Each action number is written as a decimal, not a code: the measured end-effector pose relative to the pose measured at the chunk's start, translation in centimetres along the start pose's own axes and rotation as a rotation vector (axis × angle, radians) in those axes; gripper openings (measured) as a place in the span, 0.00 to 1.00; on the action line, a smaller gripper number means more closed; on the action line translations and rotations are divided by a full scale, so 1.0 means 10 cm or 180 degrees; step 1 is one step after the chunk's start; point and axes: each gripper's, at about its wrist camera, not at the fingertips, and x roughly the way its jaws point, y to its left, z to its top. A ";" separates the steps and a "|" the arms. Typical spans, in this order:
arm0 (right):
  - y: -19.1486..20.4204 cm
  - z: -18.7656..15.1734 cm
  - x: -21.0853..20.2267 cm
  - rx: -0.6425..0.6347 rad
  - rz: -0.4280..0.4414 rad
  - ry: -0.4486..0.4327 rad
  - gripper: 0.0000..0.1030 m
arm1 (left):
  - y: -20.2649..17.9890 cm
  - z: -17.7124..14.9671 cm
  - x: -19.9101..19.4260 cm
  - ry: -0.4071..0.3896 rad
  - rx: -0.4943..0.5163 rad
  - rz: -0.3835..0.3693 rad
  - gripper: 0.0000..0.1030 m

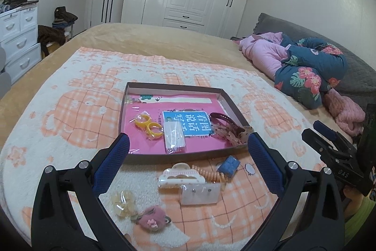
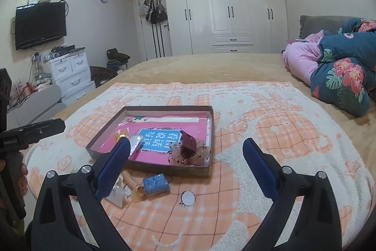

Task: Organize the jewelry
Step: 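Withdraw both open tools from the tray, then move the left tool toward the pink fluffy keychain, then close the left tool on the pink fluffy keychain while the right tool grasps the blue box, then carry the keychain and blue box over the tray with both tools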

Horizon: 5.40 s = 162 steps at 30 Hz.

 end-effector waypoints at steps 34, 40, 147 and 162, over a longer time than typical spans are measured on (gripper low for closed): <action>0.28 -0.66 0.15 -0.0391 0.0155 0.0478 0.91 | 0.15 -0.78 -0.12 0.0218 0.0047 0.0062 0.89; 0.28 -0.73 0.25 -0.0378 0.0142 0.0568 0.91 | 0.23 -0.91 -0.04 0.0413 -0.0041 0.0087 0.89; 0.54 -0.28 1.23 -0.0295 0.0263 0.0805 0.43 | 0.70 -0.09 0.88 0.0295 -0.0718 0.0083 0.23; 0.66 -0.18 1.76 -0.0269 0.0273 0.1020 0.43 | 0.81 0.06 1.26 0.0350 -0.0834 0.0133 0.23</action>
